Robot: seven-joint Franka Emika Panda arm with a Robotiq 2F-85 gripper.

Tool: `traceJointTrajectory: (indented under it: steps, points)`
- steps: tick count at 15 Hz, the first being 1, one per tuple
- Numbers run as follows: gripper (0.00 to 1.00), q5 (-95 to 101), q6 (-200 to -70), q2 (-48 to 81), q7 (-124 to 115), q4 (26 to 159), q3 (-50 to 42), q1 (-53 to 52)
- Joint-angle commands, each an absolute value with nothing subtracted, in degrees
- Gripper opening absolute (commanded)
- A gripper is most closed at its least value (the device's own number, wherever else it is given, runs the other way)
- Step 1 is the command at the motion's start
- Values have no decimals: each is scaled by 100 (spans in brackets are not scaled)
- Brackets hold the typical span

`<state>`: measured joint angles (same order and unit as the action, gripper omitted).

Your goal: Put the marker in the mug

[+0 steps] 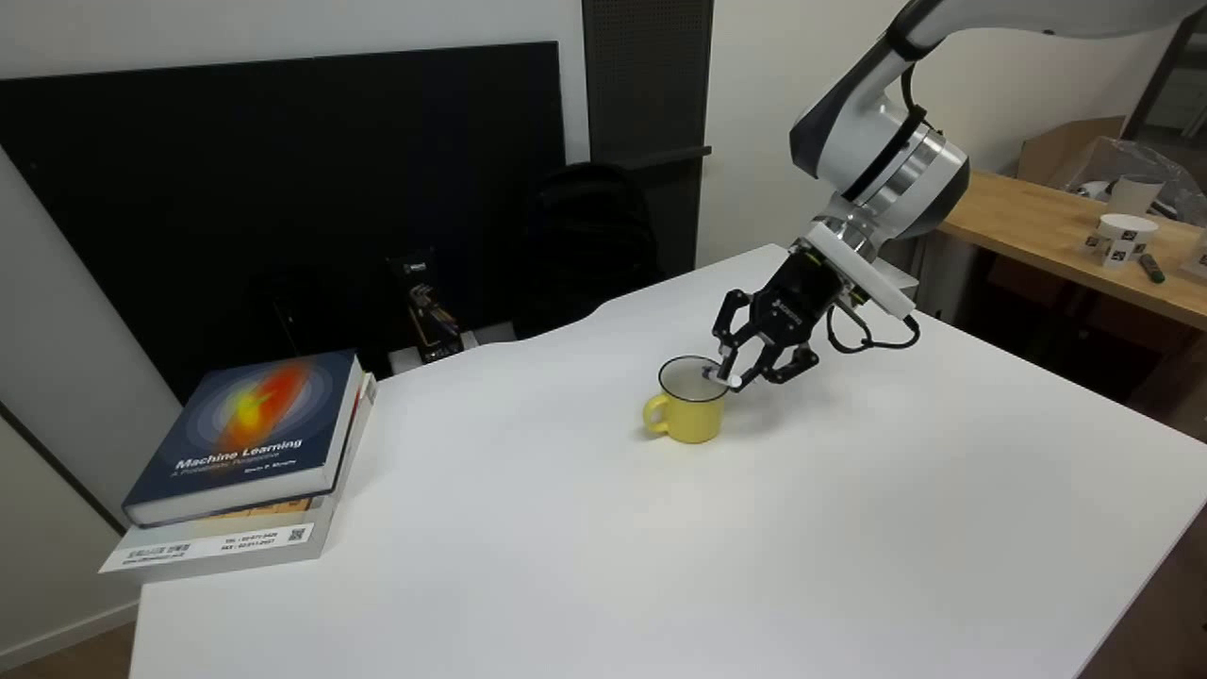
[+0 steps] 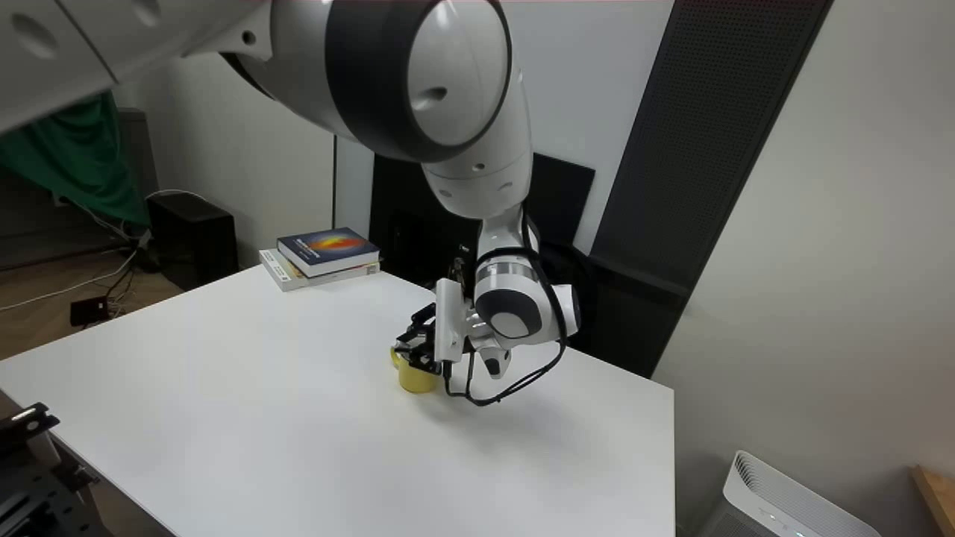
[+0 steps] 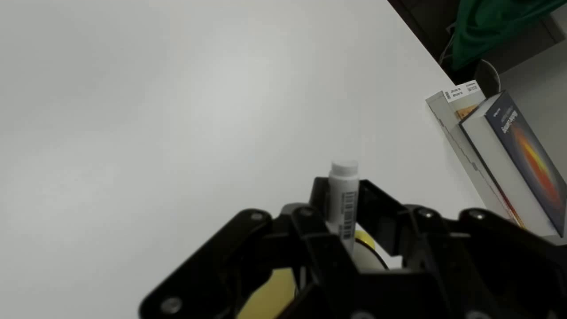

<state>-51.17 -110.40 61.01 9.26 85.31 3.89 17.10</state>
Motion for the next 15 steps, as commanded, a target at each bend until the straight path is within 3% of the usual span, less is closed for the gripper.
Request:
traceJointTrajectory:
  steps: [1,7,8,10,15]
  points:
    - [6,-5317,-10709,6558,813,7916,379,1798]
    - [6,-5330,-10575,7116,728,7317,382,1734]
    - [47,-5289,-10556,7173,722,7239,373,1706]
    - [54,-5230,-10479,7253,747,7090,378,1674]
    - [88,-4894,-10177,7131,876,6983,368,1497]
